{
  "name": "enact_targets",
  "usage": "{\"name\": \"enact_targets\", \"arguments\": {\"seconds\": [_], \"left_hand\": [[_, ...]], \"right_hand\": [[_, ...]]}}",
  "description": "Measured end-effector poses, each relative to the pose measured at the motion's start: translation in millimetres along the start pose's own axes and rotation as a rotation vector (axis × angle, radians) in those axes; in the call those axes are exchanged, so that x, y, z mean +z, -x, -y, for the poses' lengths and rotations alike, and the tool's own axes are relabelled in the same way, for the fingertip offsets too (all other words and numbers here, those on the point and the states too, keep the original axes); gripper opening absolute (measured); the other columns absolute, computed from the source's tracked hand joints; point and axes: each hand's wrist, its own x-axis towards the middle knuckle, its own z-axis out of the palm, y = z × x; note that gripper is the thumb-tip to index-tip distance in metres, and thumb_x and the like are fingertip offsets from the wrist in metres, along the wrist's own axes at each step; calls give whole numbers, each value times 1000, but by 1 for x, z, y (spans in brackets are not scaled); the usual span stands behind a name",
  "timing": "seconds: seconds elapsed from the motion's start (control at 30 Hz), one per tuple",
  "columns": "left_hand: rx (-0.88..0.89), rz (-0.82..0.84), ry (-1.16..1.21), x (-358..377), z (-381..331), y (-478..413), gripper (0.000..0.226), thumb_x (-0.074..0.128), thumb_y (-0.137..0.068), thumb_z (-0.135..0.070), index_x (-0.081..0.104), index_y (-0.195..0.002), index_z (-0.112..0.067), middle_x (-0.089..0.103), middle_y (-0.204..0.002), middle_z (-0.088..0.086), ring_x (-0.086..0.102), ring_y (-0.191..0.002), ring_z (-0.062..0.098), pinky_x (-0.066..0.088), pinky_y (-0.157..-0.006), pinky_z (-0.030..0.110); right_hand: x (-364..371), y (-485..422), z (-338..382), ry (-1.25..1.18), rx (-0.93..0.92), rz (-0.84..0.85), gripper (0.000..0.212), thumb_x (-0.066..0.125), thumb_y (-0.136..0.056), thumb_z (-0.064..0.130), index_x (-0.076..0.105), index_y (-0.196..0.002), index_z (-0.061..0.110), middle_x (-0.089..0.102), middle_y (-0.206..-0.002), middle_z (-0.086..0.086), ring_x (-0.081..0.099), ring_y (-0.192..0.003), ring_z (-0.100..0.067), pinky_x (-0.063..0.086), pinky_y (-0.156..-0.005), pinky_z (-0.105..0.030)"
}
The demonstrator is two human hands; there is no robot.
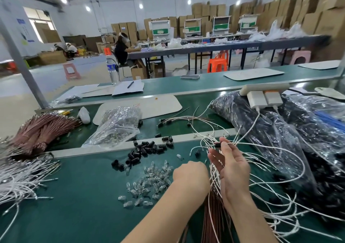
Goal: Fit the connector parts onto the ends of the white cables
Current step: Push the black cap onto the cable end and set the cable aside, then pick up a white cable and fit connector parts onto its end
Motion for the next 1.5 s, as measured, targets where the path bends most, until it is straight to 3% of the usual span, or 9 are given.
{"name": "enact_targets", "arguments": {"seconds": [0.23, 0.33, 0.47, 0.63, 0.8, 0.93, 1.17, 1.3, 1.5], "left_hand": [[24, -29, 98, 2, 15, 1, 30, 56, -95, -7, 40, -70, -8, 59, -89, 13, 65, -101, 38, 43, -71, 37], [63, -55, 75, 5, 13, 7, 5, 53, -96, -3, 56, -91, -3, 60, -111, 18, 62, -108, 40, 43, -75, 38], [31, -68, -42, 0, 8, 8, 27, 48, -95, -2, 58, -121, -5, 59, -125, 17, 59, -117, 38, 40, -79, 38], [46, -30, -158, -3, 5, 9, 29, 49, -95, -6, 61, -121, -10, 64, -124, 12, 62, -114, 35, 38, -78, 35], [91, -31, -127, -2, 11, 14, 5, 53, -95, -7, 55, -91, -10, 64, -117, 15, 63, -108, 37, 41, -73, 36], [118, -54, -90, -1, 16, 17, 28, 54, -95, -6, 40, -71, -9, 56, -91, 12, 62, -103, 39, 41, -71, 37], [177, -399, 854, -33, 84, 26, 19, 53, -103, -17, 56, -121, -14, 71, -87, 6, 73, -69, 19, 58, -60, 26], [225, -607, 1770, -25, 127, 44, 23, 67, -86, -15, 68, -107, -7, 74, -86, 9, 73, -75, 19, 60, -67, 23], [52, -716, 2184, 18, 153, 48, 13, 62, -86, -12, 68, -97, -8, 75, -88, 10, 74, -78, 17, 60, -69, 23]], "right_hand": [[5, 0, -2, -91, 63, 40, 15, 59, -99, 12, 71, -106, 7, 73, -90, -6, 73, -79, -18, 60, -67, -23], [4, -1, -1, -126, 70, 45, 15, 59, -99, 13, 70, -106, 6, 72, -89, -7, 73, -79, -17, 60, -66, -23], [2, 0, -1, -147, 78, 39, 15, 59, -99, 14, 71, -104, 7, 73, -87, -7, 73, -78, -17, 60, -66, -23], [2, 1, 0, -143, 83, 39, 15, 59, -99, 14, 70, -106, 6, 73, -87, -6, 73, -77, -16, 59, -65, -23], [4, 0, -2, -153, 94, 45, 14, 59, -99, 14, 70, -106, 7, 72, -86, -5, 73, -75, -15, 60, -65, -23], [3, 1, -1, -149, 94, 43, 15, 59, -99, 15, 71, -106, 7, 73, -89, -6, 73, -77, -15, 59, -66, -23], [2, 6, 2, -249, 198, 97, 22, 64, -96, 16, 68, -112, 2, 73, -95, -12, 73, -83, -19, 60, -68, -22], [11, 20, -6, -317, 415, 218, 28, 69, -88, 10, 67, -111, -5, 74, -98, -20, 75, -82, -24, 62, -67, -24], [28, 36, -27, -306, 583, 287, 22, 66, -85, 0, 71, -105, -5, 71, -109, -30, 75, -89, -32, 63, -66, -30]]}}
